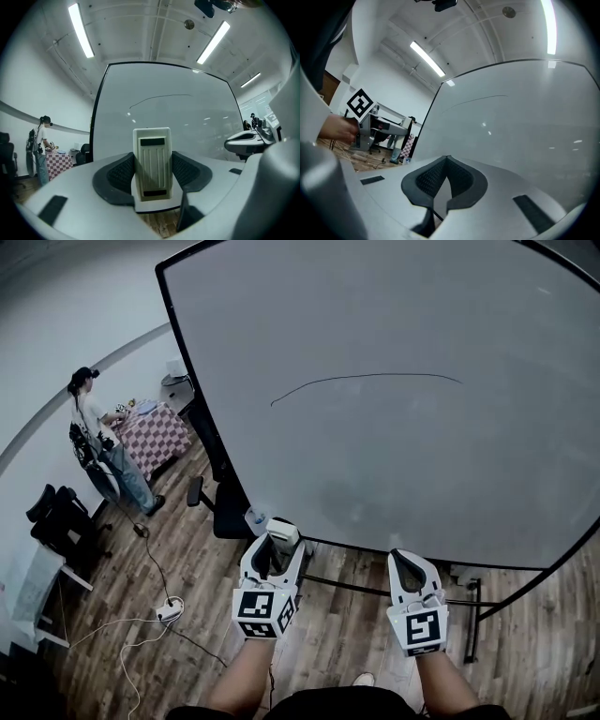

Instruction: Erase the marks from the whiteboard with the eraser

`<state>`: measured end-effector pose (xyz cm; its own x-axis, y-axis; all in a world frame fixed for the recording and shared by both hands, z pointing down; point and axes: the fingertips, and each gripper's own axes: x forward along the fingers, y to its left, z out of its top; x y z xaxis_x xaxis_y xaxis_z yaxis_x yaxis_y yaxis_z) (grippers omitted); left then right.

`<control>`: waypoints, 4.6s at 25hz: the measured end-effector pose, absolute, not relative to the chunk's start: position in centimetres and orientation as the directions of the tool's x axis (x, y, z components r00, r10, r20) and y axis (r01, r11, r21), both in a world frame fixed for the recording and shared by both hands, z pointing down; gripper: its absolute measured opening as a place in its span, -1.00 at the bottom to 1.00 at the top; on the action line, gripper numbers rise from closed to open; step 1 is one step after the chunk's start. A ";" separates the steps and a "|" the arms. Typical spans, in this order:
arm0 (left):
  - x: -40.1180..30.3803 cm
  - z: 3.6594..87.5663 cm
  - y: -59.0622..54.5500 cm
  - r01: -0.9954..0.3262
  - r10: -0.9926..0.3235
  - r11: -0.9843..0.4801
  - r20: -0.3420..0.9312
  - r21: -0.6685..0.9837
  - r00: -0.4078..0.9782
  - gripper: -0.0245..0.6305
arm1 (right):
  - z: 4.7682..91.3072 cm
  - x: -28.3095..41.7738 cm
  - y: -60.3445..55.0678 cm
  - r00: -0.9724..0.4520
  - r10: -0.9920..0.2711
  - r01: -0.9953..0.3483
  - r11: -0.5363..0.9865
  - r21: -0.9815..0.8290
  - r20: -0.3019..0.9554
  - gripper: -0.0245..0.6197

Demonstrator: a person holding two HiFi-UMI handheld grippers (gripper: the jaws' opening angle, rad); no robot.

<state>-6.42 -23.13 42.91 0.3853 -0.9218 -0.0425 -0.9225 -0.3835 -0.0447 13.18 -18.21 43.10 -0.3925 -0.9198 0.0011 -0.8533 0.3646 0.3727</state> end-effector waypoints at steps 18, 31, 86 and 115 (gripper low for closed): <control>-9.9 31.7 -35.4 -0.966 -0.955 -0.258 -0.148 -0.020 0.258 -0.12 | 42.6 12.1 -23.6 -0.415 -0.910 -0.846 0.380 0.373 -0.017 -0.87; -10.9 25.7 -41.4 -0.967 -0.948 -0.254 -0.198 0.001 0.249 -0.12 | 40.9 10.6 -25.5 -0.419 -0.907 -0.829 0.366 0.422 -0.036 -0.87; 3.4 18.3 -38.6 -0.911 -0.867 -0.411 -0.327 0.043 0.376 -0.13 | 38.4 17.3 -22.3 -0.356 -0.927 -0.860 0.277 0.429 -0.115 -0.87; 19.1 15.9 -32.9 -0.795 -0.739 -0.565 -0.291 -0.222 0.607 -0.12 | 38.3 23.3 -18.1 -0.256 -0.959 -0.886 0.181 0.427 -0.124 -0.87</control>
